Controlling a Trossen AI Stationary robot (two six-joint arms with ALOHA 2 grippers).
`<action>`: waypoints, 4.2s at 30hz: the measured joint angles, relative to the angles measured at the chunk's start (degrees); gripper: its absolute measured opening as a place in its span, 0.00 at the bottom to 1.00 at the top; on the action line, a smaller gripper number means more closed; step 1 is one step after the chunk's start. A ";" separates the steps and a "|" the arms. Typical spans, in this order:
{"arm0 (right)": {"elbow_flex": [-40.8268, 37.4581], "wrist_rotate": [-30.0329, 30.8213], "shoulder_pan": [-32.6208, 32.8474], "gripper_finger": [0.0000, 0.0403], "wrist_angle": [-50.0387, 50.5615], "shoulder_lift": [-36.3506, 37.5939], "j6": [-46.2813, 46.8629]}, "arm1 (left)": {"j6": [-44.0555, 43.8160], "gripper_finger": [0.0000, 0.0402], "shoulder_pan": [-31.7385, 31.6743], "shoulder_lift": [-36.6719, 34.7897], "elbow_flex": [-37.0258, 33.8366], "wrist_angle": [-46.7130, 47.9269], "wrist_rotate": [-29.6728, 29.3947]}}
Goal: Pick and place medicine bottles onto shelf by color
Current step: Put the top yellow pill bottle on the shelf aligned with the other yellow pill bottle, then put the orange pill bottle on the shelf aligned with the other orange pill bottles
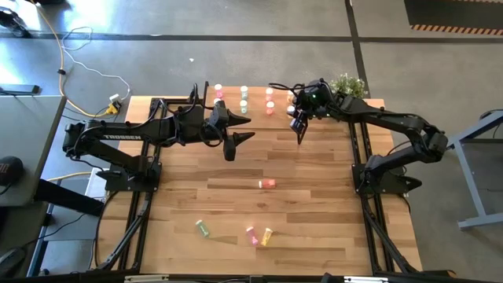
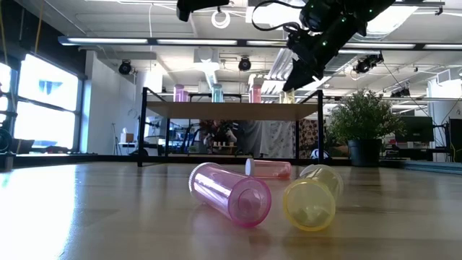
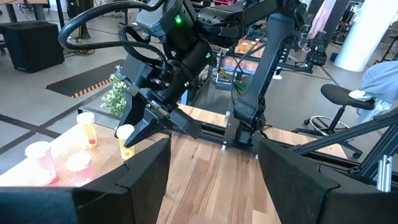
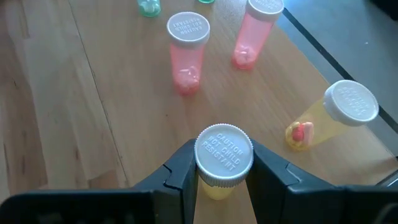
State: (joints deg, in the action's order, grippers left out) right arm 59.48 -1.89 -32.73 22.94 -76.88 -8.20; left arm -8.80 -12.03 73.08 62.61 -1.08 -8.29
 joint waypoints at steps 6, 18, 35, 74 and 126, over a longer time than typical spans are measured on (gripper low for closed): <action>0.00 0.20 0.00 0.25 0.13 0.00 -0.86 | 0.00 0.58 0.00 0.00 0.00 0.00 0.02; 0.00 0.83 0.00 0.37 0.07 0.00 -2.34 | 0.00 0.58 0.00 0.00 0.00 0.00 0.02; 1.87 2.34 0.00 0.40 -0.03 0.00 -2.23 | 0.00 0.58 0.00 0.00 0.00 -0.01 0.02; 20.37 -0.56 20.61 0.40 32.40 0.04 38.67 | -25.55 0.58 13.18 0.00 0.02 44.49 -2.42; 20.22 -6.51 34.96 0.40 12.42 -27.18 1.86 | -25.51 0.58 17.31 -0.02 0.02 51.04 -1.39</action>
State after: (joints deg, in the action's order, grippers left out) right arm 79.70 -8.40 2.23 35.36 -104.06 -6.34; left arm -34.30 5.28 73.06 62.63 49.95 -9.68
